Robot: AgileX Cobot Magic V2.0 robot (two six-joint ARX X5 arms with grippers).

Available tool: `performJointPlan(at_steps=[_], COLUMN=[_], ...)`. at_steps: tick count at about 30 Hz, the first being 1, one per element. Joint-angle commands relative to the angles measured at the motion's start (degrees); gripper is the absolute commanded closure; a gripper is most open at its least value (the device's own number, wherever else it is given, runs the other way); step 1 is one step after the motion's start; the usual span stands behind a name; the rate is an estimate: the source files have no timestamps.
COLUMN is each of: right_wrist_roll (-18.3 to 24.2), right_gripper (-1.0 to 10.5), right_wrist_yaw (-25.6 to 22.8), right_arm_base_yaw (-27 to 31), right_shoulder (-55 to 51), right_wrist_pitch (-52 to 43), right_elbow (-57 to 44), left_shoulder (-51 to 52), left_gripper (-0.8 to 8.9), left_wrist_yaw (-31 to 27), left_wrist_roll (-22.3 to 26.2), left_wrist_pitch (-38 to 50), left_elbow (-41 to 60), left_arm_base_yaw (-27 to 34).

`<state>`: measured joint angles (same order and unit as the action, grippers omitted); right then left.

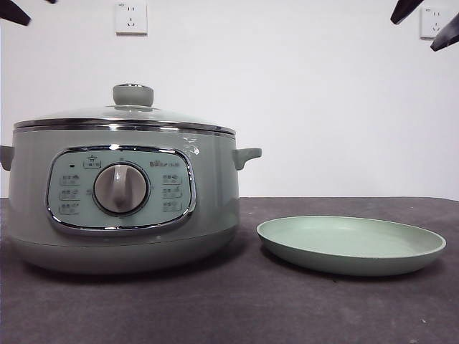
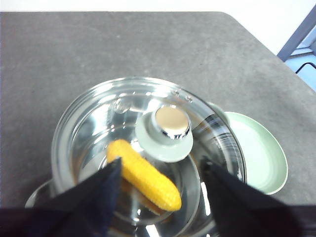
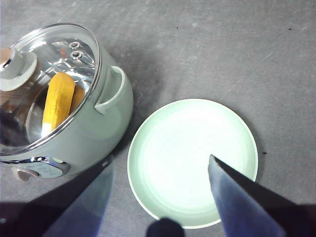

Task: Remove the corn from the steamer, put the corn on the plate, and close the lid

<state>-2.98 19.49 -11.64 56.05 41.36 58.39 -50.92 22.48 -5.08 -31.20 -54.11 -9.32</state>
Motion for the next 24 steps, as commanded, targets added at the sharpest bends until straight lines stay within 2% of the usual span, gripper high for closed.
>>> performJointPlan(at_steps=[1,7,17,24], right_wrist_roll=[0.42,-0.15,-0.26,-0.61], right_gripper=[6.3,6.3,6.3,6.3], right_wrist_yaw=[0.02,-0.02,-0.07,-0.07], right_arm_base_yaw=[-0.20,-1.05,-2.10,-2.10], right_shoulder=[0.79,2.51,3.32,3.32], right_wrist_pitch=[-0.81,-1.11,-1.84,-1.90], right_elbow=[-0.02,-0.02,-0.02,-0.02], left_shoulder=[-2.86,-11.06,-22.91,-26.14], left_gripper=[4.37,4.37,4.38,4.41], left_wrist_yaw=[0.13,-0.74,-8.61,-12.09], left_wrist_roll=[0.63,0.85,2.93,3.91], left_wrist_pitch=[1.31,2.58,5.53,5.79], left_elbow=[-1.88,-6.45,-9.81,-9.81], left_arm_base_yaw=[-1.75,-5.88,-11.69,-13.53])
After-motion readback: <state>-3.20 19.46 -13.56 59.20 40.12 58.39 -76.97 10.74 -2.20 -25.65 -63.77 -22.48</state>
